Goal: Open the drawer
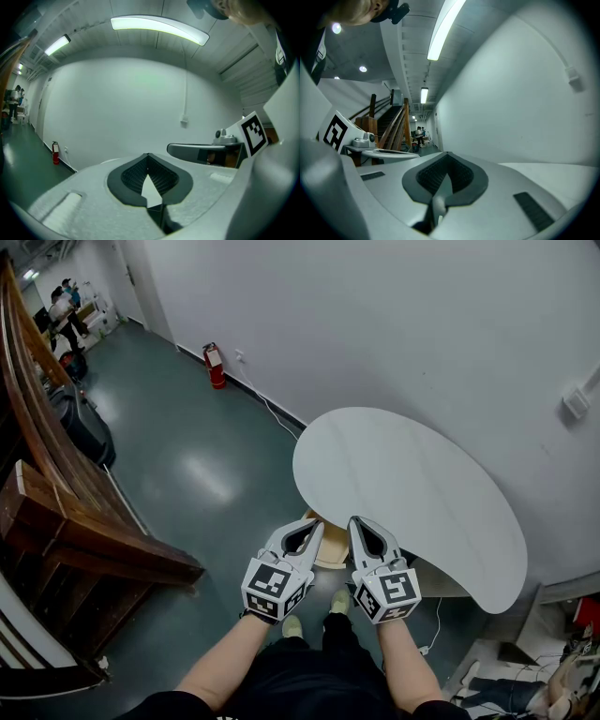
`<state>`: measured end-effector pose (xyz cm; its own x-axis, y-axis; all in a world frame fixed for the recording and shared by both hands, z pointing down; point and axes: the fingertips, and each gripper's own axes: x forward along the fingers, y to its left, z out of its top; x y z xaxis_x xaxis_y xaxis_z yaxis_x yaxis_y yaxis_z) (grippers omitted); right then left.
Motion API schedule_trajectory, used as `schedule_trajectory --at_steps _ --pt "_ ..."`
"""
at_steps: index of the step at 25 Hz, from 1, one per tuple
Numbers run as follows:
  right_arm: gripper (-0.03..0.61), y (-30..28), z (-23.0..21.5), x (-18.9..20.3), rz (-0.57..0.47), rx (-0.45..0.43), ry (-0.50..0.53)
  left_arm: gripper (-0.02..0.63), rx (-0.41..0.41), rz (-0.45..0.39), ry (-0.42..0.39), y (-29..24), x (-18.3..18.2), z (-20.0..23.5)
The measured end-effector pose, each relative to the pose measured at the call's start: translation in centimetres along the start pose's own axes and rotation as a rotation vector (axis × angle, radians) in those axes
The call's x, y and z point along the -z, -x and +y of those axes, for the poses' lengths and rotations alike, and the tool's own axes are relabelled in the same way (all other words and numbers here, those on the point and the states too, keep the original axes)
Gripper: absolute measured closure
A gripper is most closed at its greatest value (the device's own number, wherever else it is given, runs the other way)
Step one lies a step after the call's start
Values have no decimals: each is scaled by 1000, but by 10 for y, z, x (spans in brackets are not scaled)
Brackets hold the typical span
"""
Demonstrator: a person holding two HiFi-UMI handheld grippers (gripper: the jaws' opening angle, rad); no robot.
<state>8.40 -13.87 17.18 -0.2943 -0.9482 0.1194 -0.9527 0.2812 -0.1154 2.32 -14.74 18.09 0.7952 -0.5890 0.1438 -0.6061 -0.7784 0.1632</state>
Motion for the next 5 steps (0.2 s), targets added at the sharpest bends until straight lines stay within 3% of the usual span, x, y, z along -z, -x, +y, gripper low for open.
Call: schedule_trajectory --at_steps 5 --pt "565 2 1 -2 0 -2 3 604 -5 -5 -2 1 -3 -2"
